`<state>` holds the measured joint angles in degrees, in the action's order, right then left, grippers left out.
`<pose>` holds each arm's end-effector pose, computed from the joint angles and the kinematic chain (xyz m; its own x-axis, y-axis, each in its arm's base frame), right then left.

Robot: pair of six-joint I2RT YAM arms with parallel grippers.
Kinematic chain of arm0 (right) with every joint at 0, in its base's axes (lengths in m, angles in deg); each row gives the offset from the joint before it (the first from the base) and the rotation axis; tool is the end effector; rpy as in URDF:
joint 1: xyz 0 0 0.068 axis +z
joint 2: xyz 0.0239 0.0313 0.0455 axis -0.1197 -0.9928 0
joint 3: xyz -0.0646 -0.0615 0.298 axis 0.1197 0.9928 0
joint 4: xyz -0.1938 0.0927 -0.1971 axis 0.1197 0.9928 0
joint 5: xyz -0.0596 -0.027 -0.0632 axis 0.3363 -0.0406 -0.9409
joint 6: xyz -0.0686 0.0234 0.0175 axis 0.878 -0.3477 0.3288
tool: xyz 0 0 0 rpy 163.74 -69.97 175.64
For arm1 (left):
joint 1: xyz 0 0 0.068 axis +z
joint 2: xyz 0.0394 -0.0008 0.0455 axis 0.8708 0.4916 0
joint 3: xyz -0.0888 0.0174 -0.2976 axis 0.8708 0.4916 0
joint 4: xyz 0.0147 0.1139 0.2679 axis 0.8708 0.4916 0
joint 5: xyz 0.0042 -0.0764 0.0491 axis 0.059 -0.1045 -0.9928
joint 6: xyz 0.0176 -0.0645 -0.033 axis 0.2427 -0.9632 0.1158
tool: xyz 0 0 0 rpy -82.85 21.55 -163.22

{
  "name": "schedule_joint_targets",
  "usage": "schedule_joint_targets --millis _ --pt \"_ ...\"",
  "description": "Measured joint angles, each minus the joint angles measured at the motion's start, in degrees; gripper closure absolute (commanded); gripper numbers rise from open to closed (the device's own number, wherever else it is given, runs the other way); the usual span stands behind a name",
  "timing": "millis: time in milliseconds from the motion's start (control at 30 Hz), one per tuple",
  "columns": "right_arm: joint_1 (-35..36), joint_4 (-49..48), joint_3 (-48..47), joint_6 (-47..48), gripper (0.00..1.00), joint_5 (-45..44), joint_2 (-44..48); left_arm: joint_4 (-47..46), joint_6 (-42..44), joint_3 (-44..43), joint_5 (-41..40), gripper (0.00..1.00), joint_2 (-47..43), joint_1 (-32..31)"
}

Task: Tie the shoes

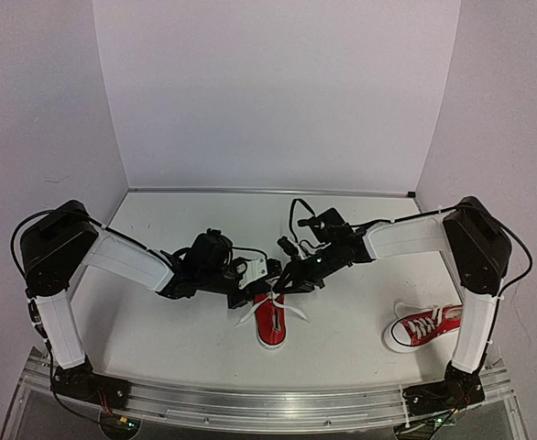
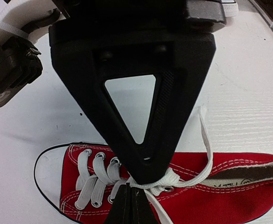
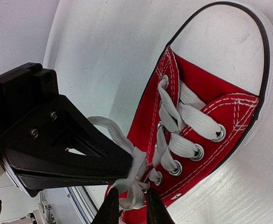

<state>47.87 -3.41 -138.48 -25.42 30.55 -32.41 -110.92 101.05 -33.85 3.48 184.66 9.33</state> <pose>0.3129 0.3301 0.1626 -0.8649 -0.3589 -0.3509 -0.4879 0.4365 0.7560 0.2509 -0.3443 0.1437 0.1736 0.5616 -0.8090 0.9531 0.1110 0.2816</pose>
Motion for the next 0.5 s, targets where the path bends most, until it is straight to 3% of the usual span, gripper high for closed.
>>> schedule_joint_targets --millis 67,133,300,500 --pt "0.1 0.0 0.0 0.0 1.00 0.0 0.0 -0.1 0.0 0.0 -0.2 1.00 0.0 0.0" --pt "0.1 0.0 0.0 0.1 1.00 0.1 0.0 -0.1 0.0 0.0 -0.4 0.95 0.0 0.0" --pt "0.1 0.0 0.0 0.0 1.00 0.0 0.0 0.1 0.4 0.0 -1.1 0.68 -0.1 0.0" --pt "0.1 0.0 0.3 0.1 1.00 0.0 0.0 3.7 2.2 1.8 -4.1 0.50 -4.6 -0.1"
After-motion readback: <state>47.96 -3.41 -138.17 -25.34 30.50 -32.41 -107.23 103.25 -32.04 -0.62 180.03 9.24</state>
